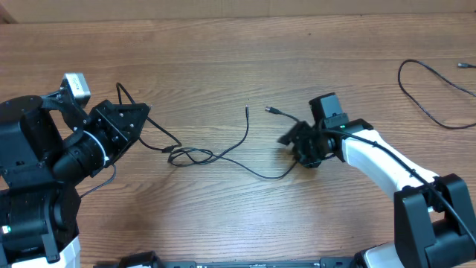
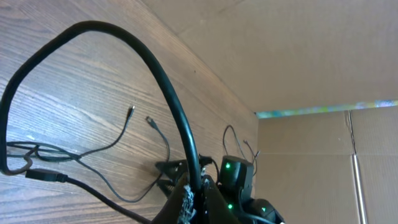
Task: Untangle cables
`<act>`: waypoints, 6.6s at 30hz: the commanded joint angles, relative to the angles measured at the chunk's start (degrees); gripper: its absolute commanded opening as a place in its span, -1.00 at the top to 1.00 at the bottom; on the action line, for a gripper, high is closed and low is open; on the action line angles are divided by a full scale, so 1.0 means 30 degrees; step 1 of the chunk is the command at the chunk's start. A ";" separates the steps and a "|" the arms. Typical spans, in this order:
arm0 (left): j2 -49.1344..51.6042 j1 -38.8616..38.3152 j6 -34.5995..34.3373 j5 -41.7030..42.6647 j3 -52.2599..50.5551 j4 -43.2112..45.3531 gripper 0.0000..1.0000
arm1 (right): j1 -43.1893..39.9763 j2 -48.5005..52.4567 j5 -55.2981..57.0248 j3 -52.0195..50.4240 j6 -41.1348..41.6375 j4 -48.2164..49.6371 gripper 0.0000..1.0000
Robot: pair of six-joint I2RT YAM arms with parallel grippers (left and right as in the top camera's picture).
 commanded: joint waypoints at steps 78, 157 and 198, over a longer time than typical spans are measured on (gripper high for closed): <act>0.5034 0.0517 -1.3253 -1.7813 0.0444 -1.1264 0.92 | -1.6451 -1.2648 1.2444 0.4663 -0.5865 -0.3985 0.93; 0.6178 -0.2120 -0.9063 -1.6699 -1.3449 0.0415 -0.64 | -1.3158 -1.0331 0.7766 0.3767 -0.6768 -0.9224 0.92; 0.8480 -1.0200 0.5945 -0.8349 -0.7016 0.1836 -0.99 | -1.3151 -1.0331 0.7890 0.3759 -0.7745 -1.0375 0.92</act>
